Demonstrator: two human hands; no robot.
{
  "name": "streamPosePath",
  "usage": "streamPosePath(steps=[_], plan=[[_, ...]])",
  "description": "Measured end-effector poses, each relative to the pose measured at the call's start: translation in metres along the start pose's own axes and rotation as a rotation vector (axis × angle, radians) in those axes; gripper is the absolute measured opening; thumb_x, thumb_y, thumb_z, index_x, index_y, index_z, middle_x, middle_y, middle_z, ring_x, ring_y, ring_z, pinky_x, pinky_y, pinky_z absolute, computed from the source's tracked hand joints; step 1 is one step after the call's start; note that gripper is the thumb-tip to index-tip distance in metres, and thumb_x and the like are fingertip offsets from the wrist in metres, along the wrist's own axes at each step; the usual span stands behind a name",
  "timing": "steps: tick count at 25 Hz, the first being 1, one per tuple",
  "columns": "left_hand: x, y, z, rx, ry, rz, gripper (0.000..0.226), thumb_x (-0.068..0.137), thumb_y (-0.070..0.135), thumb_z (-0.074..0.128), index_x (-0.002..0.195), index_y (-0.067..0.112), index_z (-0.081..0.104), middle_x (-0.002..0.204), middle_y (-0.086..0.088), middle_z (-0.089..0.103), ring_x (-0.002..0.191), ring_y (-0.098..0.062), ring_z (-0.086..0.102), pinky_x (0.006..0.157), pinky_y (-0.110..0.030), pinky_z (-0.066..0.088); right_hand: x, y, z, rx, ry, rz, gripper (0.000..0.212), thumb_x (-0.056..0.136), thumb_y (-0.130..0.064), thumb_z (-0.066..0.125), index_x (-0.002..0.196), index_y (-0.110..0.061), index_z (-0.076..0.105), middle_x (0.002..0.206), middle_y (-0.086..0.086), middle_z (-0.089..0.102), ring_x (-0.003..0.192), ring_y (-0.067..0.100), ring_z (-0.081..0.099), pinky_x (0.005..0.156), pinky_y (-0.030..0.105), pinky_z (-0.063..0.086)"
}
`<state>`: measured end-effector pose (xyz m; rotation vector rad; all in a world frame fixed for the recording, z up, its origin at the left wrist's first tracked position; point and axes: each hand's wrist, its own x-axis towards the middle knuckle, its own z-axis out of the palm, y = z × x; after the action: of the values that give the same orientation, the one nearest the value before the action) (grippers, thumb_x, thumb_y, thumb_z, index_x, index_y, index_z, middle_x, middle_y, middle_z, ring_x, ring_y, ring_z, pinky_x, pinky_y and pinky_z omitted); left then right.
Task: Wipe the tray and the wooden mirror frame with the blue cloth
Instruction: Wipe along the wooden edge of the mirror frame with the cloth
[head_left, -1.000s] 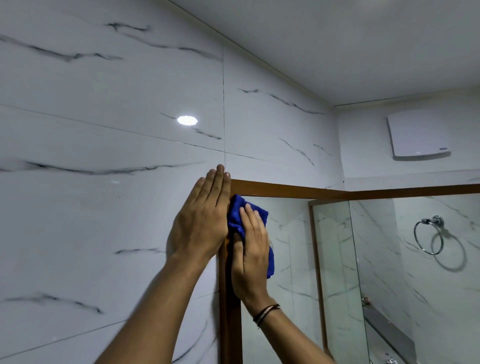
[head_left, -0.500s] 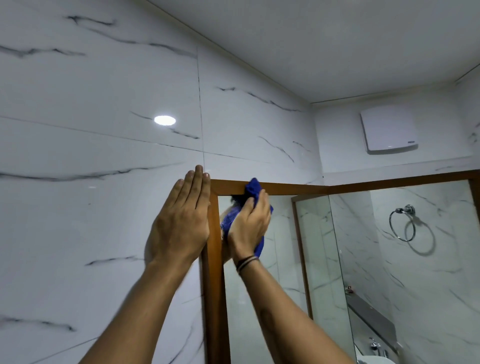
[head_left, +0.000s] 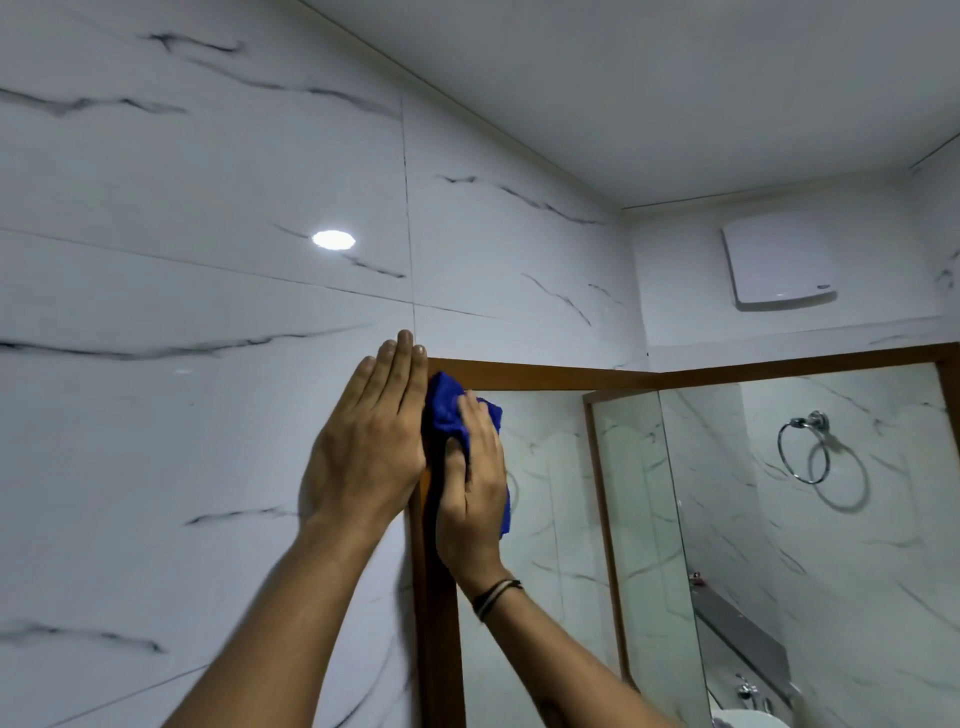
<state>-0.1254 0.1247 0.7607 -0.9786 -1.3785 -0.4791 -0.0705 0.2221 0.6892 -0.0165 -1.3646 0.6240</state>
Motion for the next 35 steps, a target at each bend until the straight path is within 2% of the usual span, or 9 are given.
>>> streamPosePath(steps=[3,8,13,16,20,24,28,31,35], plan=[[0.000,0.002,-0.005,0.010,-0.048,0.016,0.066,0.109,0.020,0.019,0.171,-0.002,0.025,0.181,-0.021,0.021,0.169,-0.032,0.026,0.138,-0.048,0.027,-0.021,0.020,-0.025,-0.082,-0.160,-0.149,0.056,0.112,-0.034,0.040,0.168,-0.033,0.038,0.178,-0.012,0.040,0.169,0.011,0.032,0.139,0.034,0.027],[-0.002,0.003,-0.007,0.016,-0.036,0.016,0.065,0.108,0.018,0.023,0.168,-0.005,0.034,0.176,-0.025,0.032,0.164,-0.036,0.036,0.135,-0.051,0.035,0.005,0.017,-0.012,-0.146,-0.084,-0.055,0.060,0.111,-0.033,0.040,0.171,-0.034,0.035,0.178,-0.022,0.031,0.170,0.005,0.025,0.141,0.042,0.026],[-0.003,0.006,-0.011,-0.001,-0.054,-0.012,0.061,0.112,0.012,0.036,0.170,-0.003,0.028,0.179,-0.023,0.026,0.167,-0.034,0.030,0.138,-0.047,0.027,-0.017,0.019,-0.022,-0.202,-0.134,-0.124,0.062,0.109,-0.036,0.038,0.171,-0.027,0.036,0.180,-0.009,0.035,0.171,0.013,0.027,0.139,0.054,0.029],[0.000,0.006,-0.009,0.006,-0.068,-0.005,0.064,0.110,0.017,0.028,0.170,-0.003,0.028,0.179,-0.023,0.026,0.167,-0.034,0.029,0.139,-0.048,0.026,0.006,0.010,-0.011,-0.185,-0.081,-0.075,0.063,0.107,-0.034,0.038,0.169,-0.024,0.041,0.178,-0.003,0.039,0.168,0.018,0.032,0.136,0.056,0.032],[-0.002,0.008,-0.014,-0.010,-0.131,-0.030,0.061,0.117,0.015,0.036,0.173,-0.001,0.017,0.182,-0.020,0.014,0.171,-0.032,0.017,0.142,-0.044,0.013,-0.020,0.015,-0.020,-0.172,-0.143,-0.173,0.061,0.108,-0.025,0.044,0.169,-0.020,0.041,0.177,0.001,0.040,0.169,0.021,0.031,0.136,0.057,0.031],[-0.006,0.009,-0.015,0.002,-0.126,-0.019,0.063,0.115,0.018,0.028,0.174,-0.001,0.015,0.183,-0.022,0.012,0.171,-0.033,0.015,0.142,-0.045,0.012,0.012,0.011,-0.014,-0.176,-0.106,-0.158,0.061,0.106,-0.025,0.042,0.165,-0.009,0.047,0.174,0.010,0.045,0.167,0.027,0.034,0.140,0.046,0.025],[-0.055,0.024,-0.011,0.051,-0.132,-0.046,0.060,0.118,0.017,0.022,0.172,-0.006,0.013,0.182,-0.025,0.017,0.171,-0.033,0.018,0.141,-0.044,0.016,-0.089,0.060,-0.037,-0.210,-0.125,-0.209,0.058,0.110,-0.022,0.044,0.168,-0.011,0.042,0.179,0.003,0.039,0.170,0.029,0.031,0.140,0.044,0.022],[-0.084,0.036,-0.011,0.062,-0.178,-0.058,0.057,0.122,0.018,0.023,0.172,-0.006,0.010,0.182,-0.024,0.016,0.171,-0.032,0.015,0.141,-0.043,0.018,-0.198,0.083,-0.075,-0.258,-0.222,-0.161,0.058,0.119,-0.037,0.033,0.169,-0.009,0.039,0.183,-0.004,0.029,0.171,0.031,0.029,0.139,0.050,0.024],[-0.093,0.037,-0.006,0.072,-0.166,-0.061,0.057,0.123,0.021,0.022,0.173,-0.005,0.010,0.182,-0.023,0.015,0.171,-0.030,0.014,0.141,-0.042,0.017,-0.176,0.083,-0.065,-0.292,-0.209,-0.169,0.059,0.119,-0.042,0.029,0.171,-0.016,0.035,0.181,0.002,0.036,0.171,0.030,0.029,0.139,0.052,0.026]])
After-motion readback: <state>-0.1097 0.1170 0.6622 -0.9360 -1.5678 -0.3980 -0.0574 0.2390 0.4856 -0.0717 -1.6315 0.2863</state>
